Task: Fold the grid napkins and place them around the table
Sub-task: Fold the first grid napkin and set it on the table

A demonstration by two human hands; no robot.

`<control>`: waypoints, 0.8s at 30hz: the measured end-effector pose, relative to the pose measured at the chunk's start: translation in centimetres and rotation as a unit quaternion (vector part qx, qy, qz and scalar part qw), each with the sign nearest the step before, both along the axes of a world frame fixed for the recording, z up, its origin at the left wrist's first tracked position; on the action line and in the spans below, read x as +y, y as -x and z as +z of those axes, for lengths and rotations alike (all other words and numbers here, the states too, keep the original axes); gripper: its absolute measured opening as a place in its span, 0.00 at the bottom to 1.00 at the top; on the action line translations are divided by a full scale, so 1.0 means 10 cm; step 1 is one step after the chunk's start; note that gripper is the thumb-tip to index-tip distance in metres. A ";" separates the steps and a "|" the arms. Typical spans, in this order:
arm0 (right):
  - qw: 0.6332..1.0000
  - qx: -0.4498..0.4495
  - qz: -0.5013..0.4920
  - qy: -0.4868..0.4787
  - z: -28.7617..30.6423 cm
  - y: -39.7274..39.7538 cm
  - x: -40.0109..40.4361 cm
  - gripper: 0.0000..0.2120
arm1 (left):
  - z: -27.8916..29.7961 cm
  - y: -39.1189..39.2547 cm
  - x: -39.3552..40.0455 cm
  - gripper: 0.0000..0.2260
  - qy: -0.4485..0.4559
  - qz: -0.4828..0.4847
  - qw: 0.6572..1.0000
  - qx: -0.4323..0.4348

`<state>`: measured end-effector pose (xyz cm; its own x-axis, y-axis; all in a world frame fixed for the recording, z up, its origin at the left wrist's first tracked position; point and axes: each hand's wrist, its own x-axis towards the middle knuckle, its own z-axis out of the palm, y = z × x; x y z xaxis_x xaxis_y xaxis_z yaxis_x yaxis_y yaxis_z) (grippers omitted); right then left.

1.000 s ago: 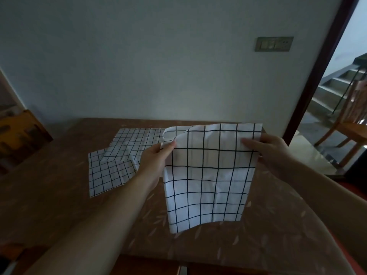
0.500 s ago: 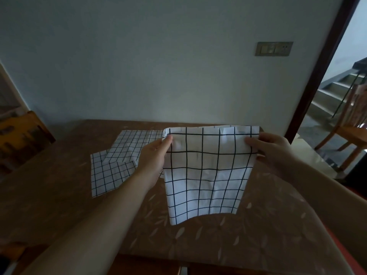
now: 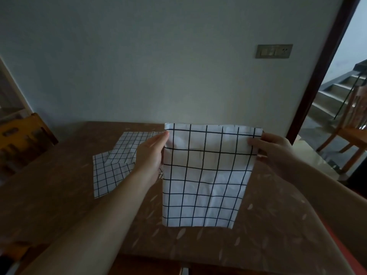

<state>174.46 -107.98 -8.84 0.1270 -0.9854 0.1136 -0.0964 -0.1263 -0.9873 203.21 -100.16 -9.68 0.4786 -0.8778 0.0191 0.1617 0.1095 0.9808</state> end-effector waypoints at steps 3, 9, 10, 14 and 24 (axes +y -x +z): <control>1.000 -0.011 0.002 0.006 0.01 -0.01 0.02 0.06 | 0.03 0.02 -0.02 0.11 0.004 0.028 0.999 -0.024; 1.000 -0.005 -0.006 0.021 0.07 -0.03 0.02 0.06 | -0.01 -0.02 -0.03 0.06 -0.004 0.052 0.997 -0.056; 1.000 0.001 -0.011 0.028 0.07 -0.03 0.02 0.06 | -0.01 -0.03 -0.03 0.06 -0.005 0.051 0.997 -0.054; 0.997 0.036 -0.021 0.061 0.08 -0.02 0.03 0.05 | 0.00 -0.04 -0.01 0.04 -0.006 0.052 0.997 -0.052; 0.995 0.056 -0.024 0.074 0.11 0.00 0.03 0.07 | 0.07 -0.01 0.04 0.03 0.038 0.086 0.992 -0.085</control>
<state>174.50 -107.73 -7.70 0.0993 -0.9644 0.2450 -0.2144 -0.2612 -0.9412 203.31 -99.75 -9.02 0.6059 -0.7761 0.1747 -0.0320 0.1956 0.9802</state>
